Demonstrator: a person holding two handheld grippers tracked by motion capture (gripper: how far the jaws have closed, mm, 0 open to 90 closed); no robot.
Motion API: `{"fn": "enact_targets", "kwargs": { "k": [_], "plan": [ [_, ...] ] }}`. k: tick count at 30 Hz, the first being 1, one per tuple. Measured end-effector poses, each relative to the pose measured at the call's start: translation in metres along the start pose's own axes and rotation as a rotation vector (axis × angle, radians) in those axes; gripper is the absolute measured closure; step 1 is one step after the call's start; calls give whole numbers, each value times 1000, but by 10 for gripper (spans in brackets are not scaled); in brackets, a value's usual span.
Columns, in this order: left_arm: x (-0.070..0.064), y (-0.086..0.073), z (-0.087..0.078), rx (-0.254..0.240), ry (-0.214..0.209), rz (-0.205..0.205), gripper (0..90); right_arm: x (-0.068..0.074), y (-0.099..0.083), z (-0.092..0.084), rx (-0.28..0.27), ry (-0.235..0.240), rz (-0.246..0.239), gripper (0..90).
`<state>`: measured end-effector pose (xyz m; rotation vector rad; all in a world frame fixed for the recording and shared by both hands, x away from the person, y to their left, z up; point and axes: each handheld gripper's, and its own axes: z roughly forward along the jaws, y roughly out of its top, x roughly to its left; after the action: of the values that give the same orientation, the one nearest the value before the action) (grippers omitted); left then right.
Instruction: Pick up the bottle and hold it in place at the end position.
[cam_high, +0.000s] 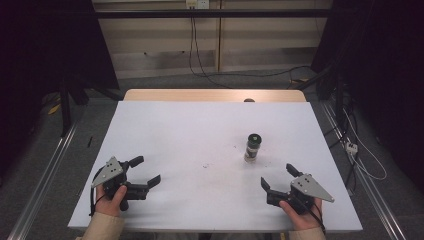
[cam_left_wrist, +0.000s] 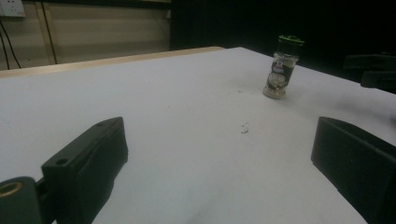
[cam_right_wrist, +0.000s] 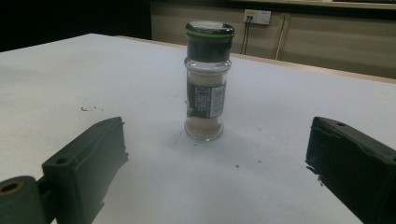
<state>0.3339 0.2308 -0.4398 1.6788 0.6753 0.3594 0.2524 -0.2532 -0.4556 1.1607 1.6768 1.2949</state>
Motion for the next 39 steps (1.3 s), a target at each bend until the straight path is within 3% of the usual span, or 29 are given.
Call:
{"fn": "enact_targets", "kwargs": {
  "k": [12,39],
  "plan": [
    [1,0,1,2,-5,9,33,1,5,11,20,-12,-9,50],
    [2,1,1,-5,-6,7,34,17,26,66,82,-65,15,101]
  ]
}}
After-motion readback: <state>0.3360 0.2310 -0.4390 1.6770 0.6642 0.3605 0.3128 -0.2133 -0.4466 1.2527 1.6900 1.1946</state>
